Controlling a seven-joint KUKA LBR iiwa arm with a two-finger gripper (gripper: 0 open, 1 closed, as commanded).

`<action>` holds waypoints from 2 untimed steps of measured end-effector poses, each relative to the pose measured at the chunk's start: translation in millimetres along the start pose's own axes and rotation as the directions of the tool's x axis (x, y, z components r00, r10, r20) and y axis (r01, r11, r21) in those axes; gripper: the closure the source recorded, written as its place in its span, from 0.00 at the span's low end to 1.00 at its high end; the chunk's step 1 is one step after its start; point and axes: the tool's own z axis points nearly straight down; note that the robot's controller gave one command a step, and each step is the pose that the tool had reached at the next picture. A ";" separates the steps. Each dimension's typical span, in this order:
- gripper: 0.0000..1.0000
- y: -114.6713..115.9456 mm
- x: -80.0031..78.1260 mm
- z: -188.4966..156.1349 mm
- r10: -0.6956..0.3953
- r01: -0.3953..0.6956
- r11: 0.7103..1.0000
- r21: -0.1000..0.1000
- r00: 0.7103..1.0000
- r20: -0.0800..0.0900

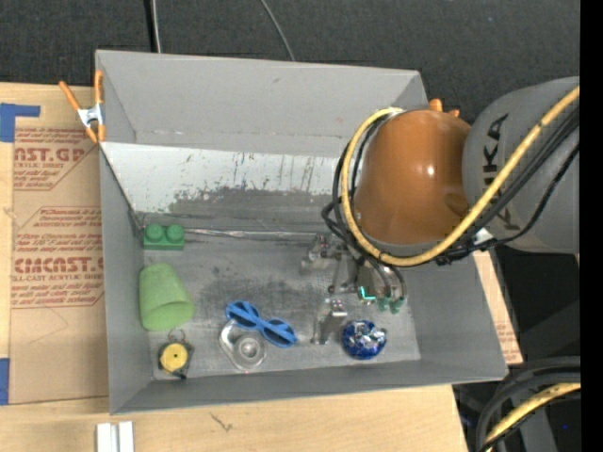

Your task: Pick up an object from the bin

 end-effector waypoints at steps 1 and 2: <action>0.00 9.9 -39.9 141.2 0.153 -0.152 0.988 -0.003 0.988 0.015; 0.00 36.6 -15.2 111.3 0.091 -0.091 0.996 -0.001 0.996 0.008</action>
Offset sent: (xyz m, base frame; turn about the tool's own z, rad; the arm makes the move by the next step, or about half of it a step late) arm 0.0356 0.0096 -0.1431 0.1518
